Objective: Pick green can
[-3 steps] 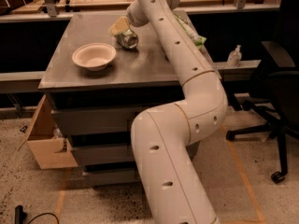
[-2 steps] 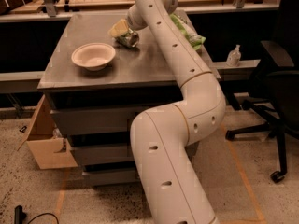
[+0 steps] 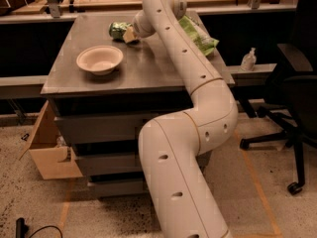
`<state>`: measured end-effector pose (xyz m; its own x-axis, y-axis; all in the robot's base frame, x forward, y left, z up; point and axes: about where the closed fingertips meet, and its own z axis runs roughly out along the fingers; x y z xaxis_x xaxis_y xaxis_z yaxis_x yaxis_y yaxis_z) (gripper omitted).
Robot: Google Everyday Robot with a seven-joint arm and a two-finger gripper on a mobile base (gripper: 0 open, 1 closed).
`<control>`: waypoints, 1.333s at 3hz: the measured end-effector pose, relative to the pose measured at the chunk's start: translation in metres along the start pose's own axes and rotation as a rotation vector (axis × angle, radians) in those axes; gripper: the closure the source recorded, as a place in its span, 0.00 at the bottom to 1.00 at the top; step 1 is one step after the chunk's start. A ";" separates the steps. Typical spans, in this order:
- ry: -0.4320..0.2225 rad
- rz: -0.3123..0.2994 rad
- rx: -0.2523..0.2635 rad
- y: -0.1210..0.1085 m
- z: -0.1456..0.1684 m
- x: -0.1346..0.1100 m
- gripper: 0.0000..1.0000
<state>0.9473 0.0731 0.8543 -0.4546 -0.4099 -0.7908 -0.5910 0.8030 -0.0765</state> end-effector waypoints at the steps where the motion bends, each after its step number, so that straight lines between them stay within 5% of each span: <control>1: -0.017 -0.061 -0.045 0.010 -0.004 -0.005 0.72; 2: -0.025 -0.157 -0.075 0.021 -0.017 -0.015 0.67; 4: -0.021 -0.212 -0.084 0.019 -0.045 -0.022 1.00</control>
Offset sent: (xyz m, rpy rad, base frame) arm 0.0716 0.0094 0.0768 -0.0927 -0.0896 0.2308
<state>0.9164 0.0777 0.8978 -0.3004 -0.5559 -0.7751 -0.7256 0.6606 -0.1926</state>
